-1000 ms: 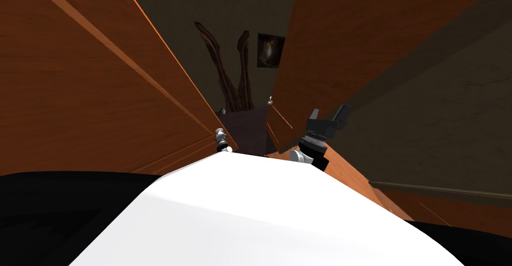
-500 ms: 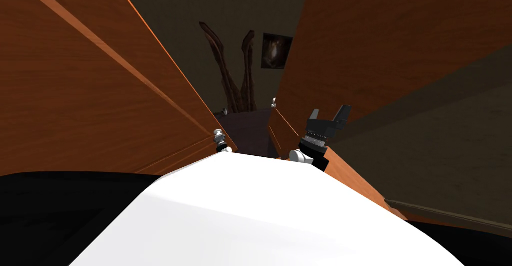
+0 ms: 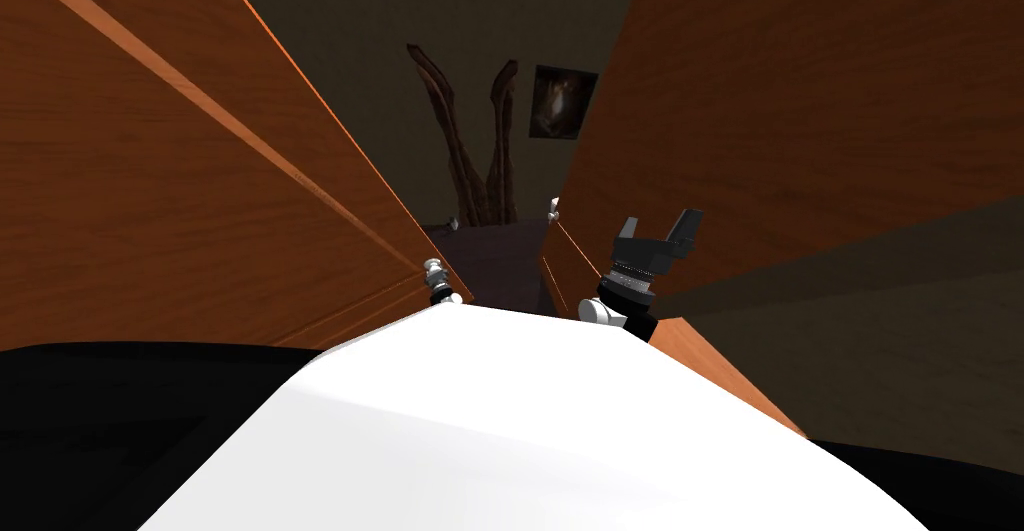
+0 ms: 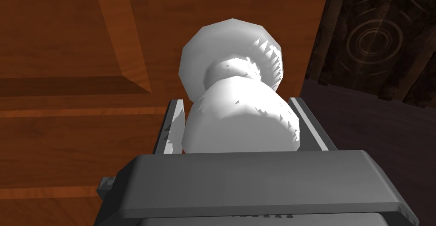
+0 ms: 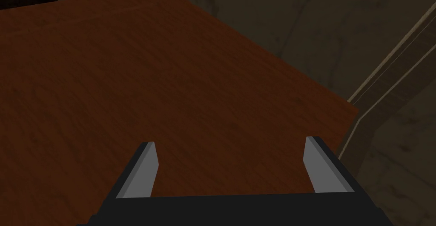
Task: Push the door open
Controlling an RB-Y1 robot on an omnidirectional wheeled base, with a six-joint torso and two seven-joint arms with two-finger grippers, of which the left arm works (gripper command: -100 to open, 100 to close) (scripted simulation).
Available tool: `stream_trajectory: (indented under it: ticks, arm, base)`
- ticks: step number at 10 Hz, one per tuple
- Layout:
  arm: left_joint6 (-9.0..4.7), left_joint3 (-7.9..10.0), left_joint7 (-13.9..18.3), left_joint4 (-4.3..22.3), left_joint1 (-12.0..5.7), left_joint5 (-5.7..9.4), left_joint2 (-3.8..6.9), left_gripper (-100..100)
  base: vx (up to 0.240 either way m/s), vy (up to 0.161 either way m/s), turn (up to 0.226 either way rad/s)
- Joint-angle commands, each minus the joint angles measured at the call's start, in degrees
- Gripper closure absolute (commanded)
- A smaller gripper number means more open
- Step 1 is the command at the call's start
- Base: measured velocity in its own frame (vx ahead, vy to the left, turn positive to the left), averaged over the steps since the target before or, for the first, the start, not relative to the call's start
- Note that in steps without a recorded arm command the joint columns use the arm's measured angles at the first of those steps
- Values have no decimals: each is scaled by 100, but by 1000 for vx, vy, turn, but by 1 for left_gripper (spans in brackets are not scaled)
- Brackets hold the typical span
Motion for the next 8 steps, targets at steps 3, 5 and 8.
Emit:
stream_trajectory:
  ticks: [3,5,8]
  arm:
    - [-31,126,-50,-45,-17,-70,-44,100]
    - [-45,227,-95,-75,-24,-131,-101,100]
    - [-72,408,-175,-129,-37,-240,-214,100]
  base:
    - [185,75,110]
    - [194,93,130]
    - [221,131,176]
